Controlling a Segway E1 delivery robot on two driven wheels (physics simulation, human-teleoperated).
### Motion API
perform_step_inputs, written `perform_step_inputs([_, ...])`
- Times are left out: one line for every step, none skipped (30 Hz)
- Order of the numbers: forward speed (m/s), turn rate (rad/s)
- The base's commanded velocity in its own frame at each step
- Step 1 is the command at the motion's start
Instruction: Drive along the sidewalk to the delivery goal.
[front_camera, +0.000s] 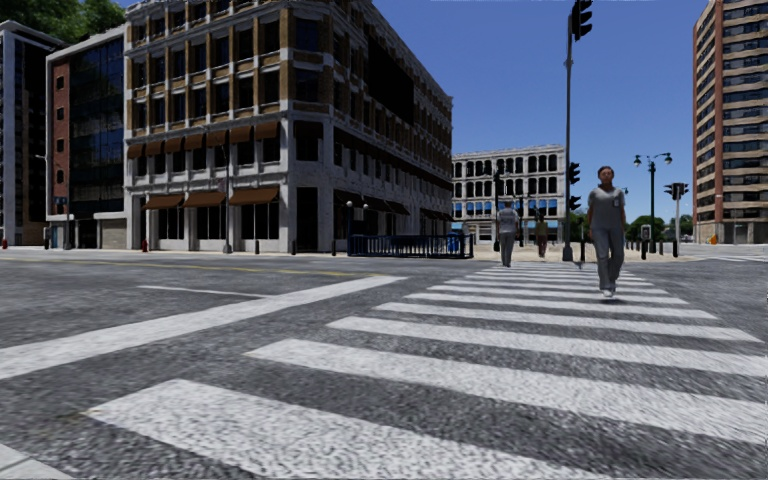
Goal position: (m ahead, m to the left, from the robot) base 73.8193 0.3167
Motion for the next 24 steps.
perform_step_inputs([1.88, -0.38])
perform_step_inputs([1.86, -0.38])
perform_step_inputs([1.86, -0.38])
perform_step_inputs([1.82, -0.38])
perform_step_inputs([1.78, -0.38])
perform_step_inputs([1.77, -0.34])
perform_step_inputs([1.71, -0.32])
perform_step_inputs([1.71, -0.32])
perform_step_inputs([1.67, -0.32])
perform_step_inputs([1.64, -0.31])
perform_step_inputs([1.63, -0.31])
perform_step_inputs([1.61, -0.31])
perform_step_inputs([1.61, -0.31])
perform_step_inputs([1.59, -0.31])
perform_step_inputs([1.58, -0.31])
perform_step_inputs([1.56, -0.31])
perform_step_inputs([1.55, -0.31])
perform_step_inputs([1.55, -0.31])
perform_step_inputs([1.55, -0.31])
perform_step_inputs([1.55, -0.31])
perform_step_inputs([1.55, -0.31])
perform_step_inputs([1.55, -0.31])
perform_step_inputs([1.55, -0.31])
perform_step_inputs([1.55, -0.31])
